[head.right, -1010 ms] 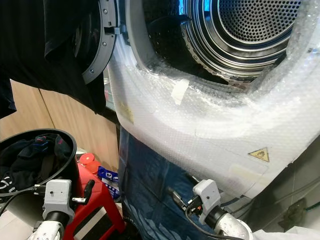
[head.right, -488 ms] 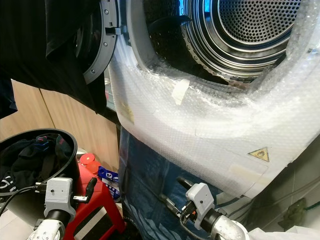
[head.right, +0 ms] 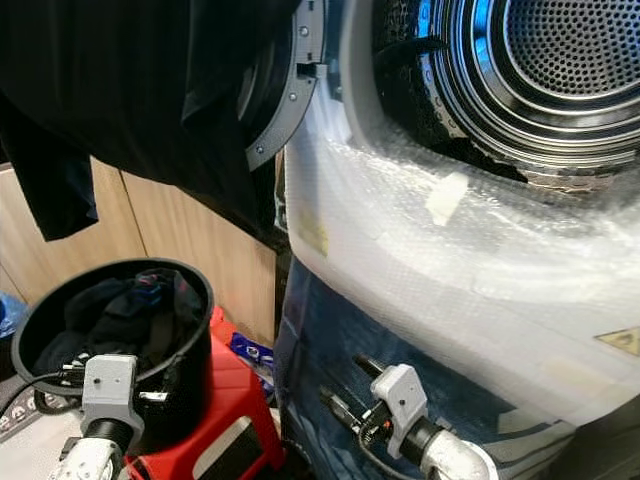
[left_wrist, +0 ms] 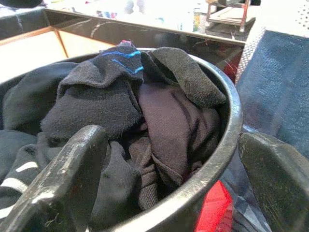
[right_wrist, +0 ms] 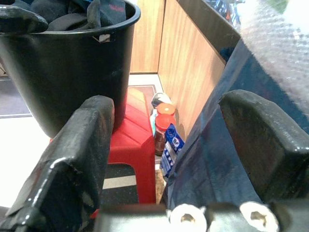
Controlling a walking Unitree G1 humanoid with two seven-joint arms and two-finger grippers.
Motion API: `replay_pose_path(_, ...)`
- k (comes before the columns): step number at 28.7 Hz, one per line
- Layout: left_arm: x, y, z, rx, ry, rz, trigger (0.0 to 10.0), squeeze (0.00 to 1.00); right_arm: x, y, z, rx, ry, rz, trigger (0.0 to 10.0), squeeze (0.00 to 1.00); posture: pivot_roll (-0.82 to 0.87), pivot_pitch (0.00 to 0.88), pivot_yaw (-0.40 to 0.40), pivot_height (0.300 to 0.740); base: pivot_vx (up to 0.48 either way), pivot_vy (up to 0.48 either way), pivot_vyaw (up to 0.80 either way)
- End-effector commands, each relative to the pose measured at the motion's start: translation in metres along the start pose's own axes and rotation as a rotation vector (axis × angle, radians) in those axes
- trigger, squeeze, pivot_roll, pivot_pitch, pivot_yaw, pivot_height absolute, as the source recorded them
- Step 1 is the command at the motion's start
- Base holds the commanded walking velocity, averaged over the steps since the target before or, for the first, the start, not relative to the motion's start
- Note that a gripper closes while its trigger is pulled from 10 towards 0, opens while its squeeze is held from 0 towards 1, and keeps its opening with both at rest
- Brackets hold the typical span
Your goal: Clothes washing
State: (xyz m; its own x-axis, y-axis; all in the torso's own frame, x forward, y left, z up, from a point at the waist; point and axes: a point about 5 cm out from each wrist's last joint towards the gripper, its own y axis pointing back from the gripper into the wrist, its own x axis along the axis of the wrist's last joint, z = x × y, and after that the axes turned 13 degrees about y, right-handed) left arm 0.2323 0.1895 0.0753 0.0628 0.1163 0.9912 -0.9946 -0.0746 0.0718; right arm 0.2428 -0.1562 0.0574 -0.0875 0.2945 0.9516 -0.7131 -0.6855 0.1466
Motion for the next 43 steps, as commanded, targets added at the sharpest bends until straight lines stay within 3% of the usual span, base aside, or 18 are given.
replay_pose_path(1, 0.0038, -0.0006, 0.0006, 0.004, -0.007, 0.010, 10.0, 0.00, 0.0018, 0.0027, 0.0039, -0.014, 0.005, 0.000, 10.0, 0.00, 0.05, 0.000, -0.061, 0.740, 0.000, 0.000, 0.00)
replay_pose_path(26, 0.0026, -0.0016, 0.0016, 0.001, 0.018, -0.011, 10.0, 0.00, 0.0010, 0.0046, 0.0049, -0.039, -0.016, -0.006, 10.0, 0.00, 0.05, 0.000, -0.056, 0.740, 0.000, 0.000, 0.00)
replay_pose_path(43, 0.0036, -0.0035, 0.0015, -0.004, 0.016, -0.016, 10.0, 0.00, 0.0000, 0.0036, 0.0023, -0.043, -0.028, -0.007, 10.0, 0.00, 0.05, 0.000, -0.048, 0.740, 0.000, 0.457, 0.00)
